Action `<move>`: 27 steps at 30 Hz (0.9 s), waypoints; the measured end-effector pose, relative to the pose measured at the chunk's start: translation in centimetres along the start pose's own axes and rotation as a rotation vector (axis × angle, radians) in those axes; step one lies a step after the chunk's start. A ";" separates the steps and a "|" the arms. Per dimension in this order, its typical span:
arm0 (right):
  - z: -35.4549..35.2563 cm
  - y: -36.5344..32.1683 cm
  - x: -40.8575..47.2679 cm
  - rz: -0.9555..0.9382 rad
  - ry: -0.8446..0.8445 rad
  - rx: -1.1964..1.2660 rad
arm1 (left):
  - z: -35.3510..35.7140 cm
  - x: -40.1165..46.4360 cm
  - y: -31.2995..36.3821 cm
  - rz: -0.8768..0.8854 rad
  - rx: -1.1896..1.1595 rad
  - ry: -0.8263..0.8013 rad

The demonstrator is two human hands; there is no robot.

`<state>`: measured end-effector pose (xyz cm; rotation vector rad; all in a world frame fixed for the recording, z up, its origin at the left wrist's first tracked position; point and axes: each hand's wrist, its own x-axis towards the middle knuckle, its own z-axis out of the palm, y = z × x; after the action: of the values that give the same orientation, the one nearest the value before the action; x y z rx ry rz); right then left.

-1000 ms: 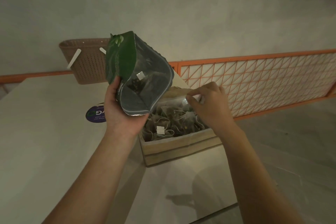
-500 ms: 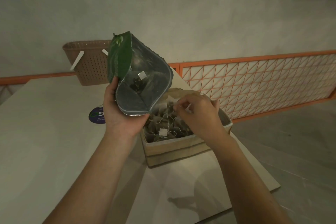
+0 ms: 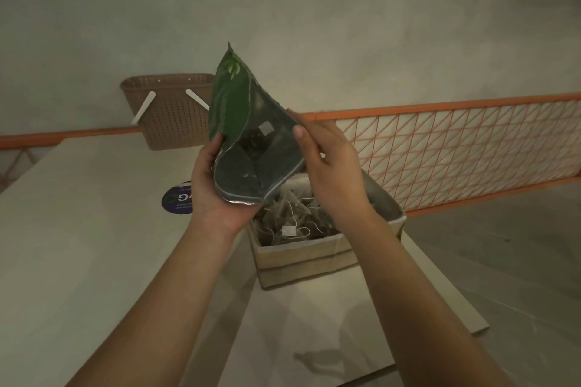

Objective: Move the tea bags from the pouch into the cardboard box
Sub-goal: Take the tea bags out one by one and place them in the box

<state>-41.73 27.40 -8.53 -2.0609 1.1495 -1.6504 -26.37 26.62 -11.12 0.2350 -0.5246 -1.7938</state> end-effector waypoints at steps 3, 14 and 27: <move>0.3 -0.9 0.1 -0.065 0.033 0.028 | 0.1 0.0 0.9 0.015 -0.024 -0.034; 2.4 0.0 -0.3 -0.068 0.042 0.033 | -0.1 0.3 1.1 -0.064 -0.037 -0.004; 3.3 0.4 -2.5 0.057 0.024 0.036 | 0.2 0.2 1.1 0.003 0.027 0.100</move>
<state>-39.00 27.98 -11.59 -1.9737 1.1661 -1.6609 -25.56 26.29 -10.39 0.3404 -0.4780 -1.7626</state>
